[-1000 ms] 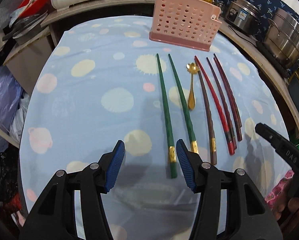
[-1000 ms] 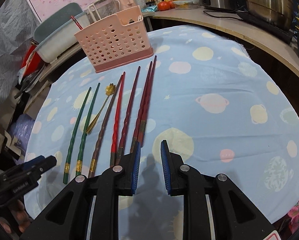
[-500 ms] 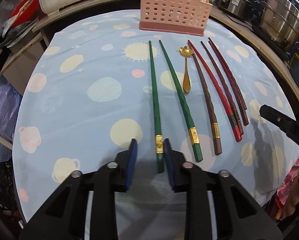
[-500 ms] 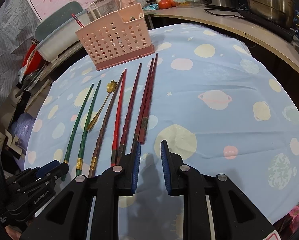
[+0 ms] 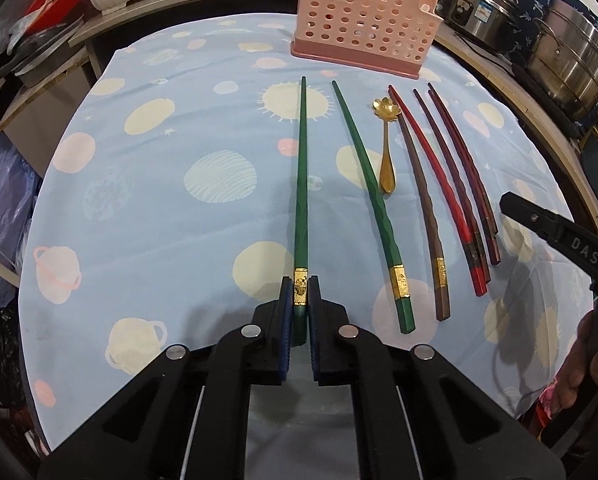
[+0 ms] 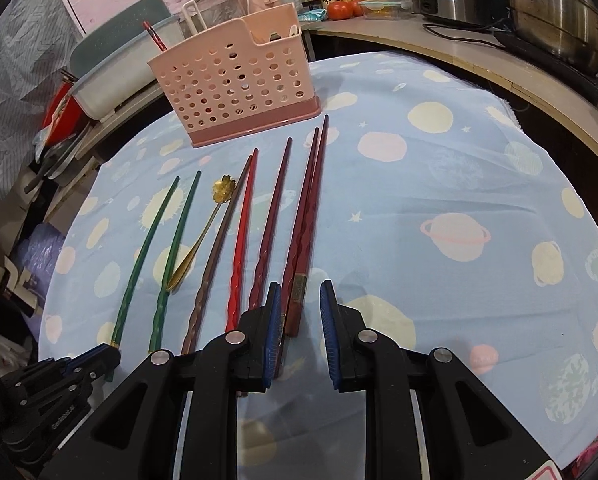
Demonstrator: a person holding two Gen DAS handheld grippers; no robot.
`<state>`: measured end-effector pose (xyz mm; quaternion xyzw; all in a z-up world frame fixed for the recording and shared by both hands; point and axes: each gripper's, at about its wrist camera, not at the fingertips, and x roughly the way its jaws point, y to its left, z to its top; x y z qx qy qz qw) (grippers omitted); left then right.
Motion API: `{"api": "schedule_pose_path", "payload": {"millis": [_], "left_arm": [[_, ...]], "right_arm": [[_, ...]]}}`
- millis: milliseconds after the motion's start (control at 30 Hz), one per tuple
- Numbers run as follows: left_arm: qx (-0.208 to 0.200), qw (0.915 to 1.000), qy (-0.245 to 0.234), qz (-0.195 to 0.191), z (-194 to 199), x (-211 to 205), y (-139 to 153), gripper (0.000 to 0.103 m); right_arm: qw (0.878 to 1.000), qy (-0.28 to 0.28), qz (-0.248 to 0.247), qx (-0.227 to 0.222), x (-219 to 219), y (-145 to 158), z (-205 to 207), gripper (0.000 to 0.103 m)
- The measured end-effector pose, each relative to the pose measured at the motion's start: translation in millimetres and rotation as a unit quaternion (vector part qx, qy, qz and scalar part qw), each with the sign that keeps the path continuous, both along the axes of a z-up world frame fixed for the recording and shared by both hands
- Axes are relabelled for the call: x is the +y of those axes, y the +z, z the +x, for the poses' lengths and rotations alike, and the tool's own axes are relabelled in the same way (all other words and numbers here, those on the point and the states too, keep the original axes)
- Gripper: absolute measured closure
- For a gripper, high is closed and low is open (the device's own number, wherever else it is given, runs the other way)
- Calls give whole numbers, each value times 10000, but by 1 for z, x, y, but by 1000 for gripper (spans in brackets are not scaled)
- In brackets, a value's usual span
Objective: Organize utensils
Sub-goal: 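Grasp a green chopstick with the left tool while the right tool grasps a dark-red chopstick, then carry both chopsticks over the pink holder and open both tools to drop them in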
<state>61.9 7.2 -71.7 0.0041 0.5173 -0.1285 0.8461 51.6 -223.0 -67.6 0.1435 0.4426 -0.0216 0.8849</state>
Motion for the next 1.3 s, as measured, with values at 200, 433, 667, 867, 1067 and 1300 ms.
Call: {"api": "schedule_pose_path", "payload": {"millis": [200,433,667,867,1067,1300], "left_arm": [[-35,10000,-3,43,1,-1,0,95],[-46,10000,-1,57,3,-2,0,95],[-46,10000,-2,36,4,-2,-1,95],[-31,10000,15,-24,4,-1,-1,95],[5,10000,5,-77,3,1,0,96],[130,9996,-18,-250,-7,5,4,96]], "right_arm": [[9999,-6,-42,130,-3,-12,5,86],[9999,18,-70,128,-1,-12,7,86],[9996,111,-220,160,7,-17,11,89],[9998,46,-85,173,-2,-17,7,95],[9999,10,-17,152,-6,-14,-2,96],[9999,-105,80,-57,-17,6,-21,96]]}}
